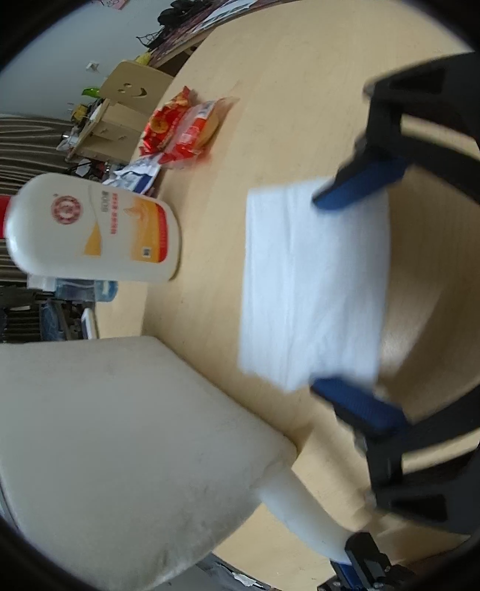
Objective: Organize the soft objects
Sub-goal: 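Move right tool to the folded white cloth and close on its edge, then lift white cloth with right tool while left tool lifts the foam strip, then carry foam strip and white cloth over the white foam box with both tools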
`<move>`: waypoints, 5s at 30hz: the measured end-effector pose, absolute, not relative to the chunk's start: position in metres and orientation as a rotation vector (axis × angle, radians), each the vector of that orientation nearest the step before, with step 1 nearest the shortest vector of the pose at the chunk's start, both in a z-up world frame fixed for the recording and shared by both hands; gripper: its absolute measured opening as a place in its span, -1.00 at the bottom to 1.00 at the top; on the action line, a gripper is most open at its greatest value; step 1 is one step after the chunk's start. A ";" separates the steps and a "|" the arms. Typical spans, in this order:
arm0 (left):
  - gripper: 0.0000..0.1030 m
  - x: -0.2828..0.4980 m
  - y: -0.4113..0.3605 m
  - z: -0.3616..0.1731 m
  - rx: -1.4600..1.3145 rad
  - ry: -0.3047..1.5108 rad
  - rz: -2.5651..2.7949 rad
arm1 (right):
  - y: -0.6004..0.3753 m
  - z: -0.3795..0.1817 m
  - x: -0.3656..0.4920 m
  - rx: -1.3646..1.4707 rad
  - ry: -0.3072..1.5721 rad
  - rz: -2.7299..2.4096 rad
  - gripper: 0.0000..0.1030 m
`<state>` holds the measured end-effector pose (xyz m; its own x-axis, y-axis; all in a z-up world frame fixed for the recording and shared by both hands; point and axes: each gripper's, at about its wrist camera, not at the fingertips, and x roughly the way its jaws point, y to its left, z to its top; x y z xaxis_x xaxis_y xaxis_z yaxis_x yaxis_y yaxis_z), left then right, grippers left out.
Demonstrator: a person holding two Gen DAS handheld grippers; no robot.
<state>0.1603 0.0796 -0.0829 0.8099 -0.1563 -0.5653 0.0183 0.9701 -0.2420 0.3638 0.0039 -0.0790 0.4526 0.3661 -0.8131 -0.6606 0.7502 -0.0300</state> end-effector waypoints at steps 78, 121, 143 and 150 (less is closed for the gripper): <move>-0.81 -0.006 0.024 0.027 -0.067 0.323 0.104 | -0.086 0.038 0.156 -0.163 0.358 0.874 -0.69; -0.81 0.030 0.051 0.070 -0.070 0.261 0.198 | -0.061 0.067 0.186 -0.137 0.295 0.972 -0.69; -0.81 0.076 0.084 0.085 -0.053 0.269 0.238 | -0.027 0.085 0.226 -0.134 0.306 1.004 -0.69; -0.81 0.096 0.095 0.090 -0.053 0.269 0.238 | -0.016 0.087 0.238 -0.144 0.313 1.011 -0.69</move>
